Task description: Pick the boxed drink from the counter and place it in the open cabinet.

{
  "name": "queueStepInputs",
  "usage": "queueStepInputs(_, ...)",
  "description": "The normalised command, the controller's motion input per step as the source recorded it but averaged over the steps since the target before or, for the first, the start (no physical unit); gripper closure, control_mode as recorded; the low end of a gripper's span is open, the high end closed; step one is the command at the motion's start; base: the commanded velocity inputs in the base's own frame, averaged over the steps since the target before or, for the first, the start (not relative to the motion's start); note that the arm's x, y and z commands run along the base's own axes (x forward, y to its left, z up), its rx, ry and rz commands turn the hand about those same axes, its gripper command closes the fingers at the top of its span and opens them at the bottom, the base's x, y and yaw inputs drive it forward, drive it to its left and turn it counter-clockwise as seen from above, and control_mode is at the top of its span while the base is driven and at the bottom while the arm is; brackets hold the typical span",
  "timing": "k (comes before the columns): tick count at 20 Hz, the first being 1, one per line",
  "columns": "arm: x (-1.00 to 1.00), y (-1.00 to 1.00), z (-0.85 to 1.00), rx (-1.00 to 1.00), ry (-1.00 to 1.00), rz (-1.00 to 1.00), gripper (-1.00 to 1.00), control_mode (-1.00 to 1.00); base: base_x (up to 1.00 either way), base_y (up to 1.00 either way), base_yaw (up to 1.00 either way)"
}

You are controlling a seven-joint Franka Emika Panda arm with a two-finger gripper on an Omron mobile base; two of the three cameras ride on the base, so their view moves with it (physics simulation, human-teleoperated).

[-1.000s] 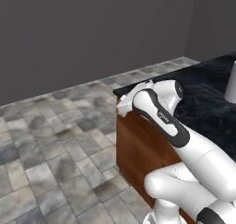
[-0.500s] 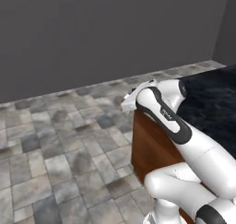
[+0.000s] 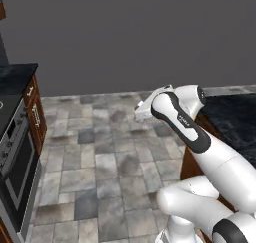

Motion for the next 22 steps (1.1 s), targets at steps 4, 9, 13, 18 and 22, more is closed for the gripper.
queueStepInputs(4, 0.00, 0.00, 0.00, 0.00, 0.00, 0.00, 1.00, 1.00, -0.37, -0.08, 0.58)
queueStepInputs(9, 0.00, 0.00, 0.00, 0.00, 0.00, 0.00, 1.00, 1.00, -0.34, -0.16, 0.58)
queueStepInputs(13, 0.00, 0.00, 0.00, 0.00, 0.00, 0.00, 1.00, 1.00, -0.37, -0.19, 0.58)
queueStepInputs(18, 0.00, 0.00, 0.00, 0.00, 0.00, 0.00, 1.00, 1.00, -0.32, -0.14, 0.57)
queueStepInputs(22, 0.00, 0.00, 0.00, 0.00, 0.00, 0.00, 1.00, 1.00, -0.27, -0.14, 0.56)
